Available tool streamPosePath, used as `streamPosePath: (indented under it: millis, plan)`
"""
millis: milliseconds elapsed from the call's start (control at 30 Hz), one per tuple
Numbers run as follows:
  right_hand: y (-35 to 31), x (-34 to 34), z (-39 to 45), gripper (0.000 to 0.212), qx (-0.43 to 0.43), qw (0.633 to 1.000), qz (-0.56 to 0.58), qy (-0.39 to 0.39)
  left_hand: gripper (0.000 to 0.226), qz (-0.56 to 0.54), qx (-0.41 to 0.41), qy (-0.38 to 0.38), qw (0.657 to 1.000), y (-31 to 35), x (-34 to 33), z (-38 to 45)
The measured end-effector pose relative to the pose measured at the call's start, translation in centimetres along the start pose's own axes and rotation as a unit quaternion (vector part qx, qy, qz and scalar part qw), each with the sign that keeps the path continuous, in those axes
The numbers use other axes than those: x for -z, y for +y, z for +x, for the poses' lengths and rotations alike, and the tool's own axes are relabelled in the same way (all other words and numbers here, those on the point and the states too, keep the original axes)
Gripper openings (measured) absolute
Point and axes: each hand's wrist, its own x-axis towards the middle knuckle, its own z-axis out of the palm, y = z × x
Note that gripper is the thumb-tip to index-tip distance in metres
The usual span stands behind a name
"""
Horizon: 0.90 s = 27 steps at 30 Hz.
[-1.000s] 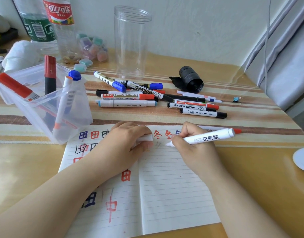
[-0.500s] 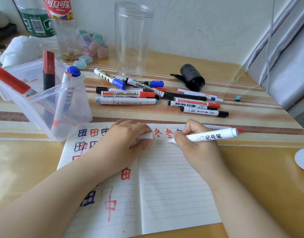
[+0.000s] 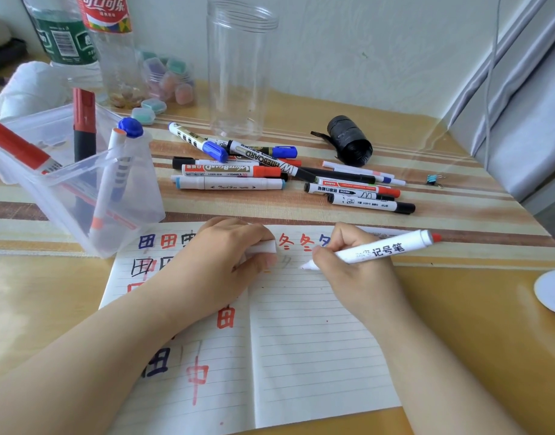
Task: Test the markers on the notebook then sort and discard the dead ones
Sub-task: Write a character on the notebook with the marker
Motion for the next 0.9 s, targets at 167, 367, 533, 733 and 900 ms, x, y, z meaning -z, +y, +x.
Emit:
streamPosePath:
  millis: [167, 367, 533, 733, 900]
  plan:
    - [0.27, 0.18, 0.39, 0.039, -0.003, 0.999, 0.021, 0.047, 0.039, 0.001, -0.002, 0.002, 1.0, -0.11, -0.03, -0.06]
    - [0.12, 0.16, 0.42, 0.033, -0.006, 1.0, -0.008, 0.029, 0.04, -0.005, 0.002, 0.003, 1.0, -0.08, 0.0, -0.04]
    - [0.26, 0.4, 0.4, 0.037, 0.0, 0.999, 0.016, 0.05, 0.04, -0.007, 0.002, 0.003, 1.0, -0.1, 0.0, -0.06]
    - [0.43, 0.35, 0.3, 0.037, 0.0, 1.0, -0.001, 0.02, 0.038, -0.005, -0.002, 0.009, 1.0, -0.15, -0.06, -0.05]
    - [0.42, 0.47, 0.34, 0.035, 0.002, 1.0, 0.018, 0.015, 0.03, -0.007, 0.002, 0.01, 1.0, -0.34, -0.12, -0.08]
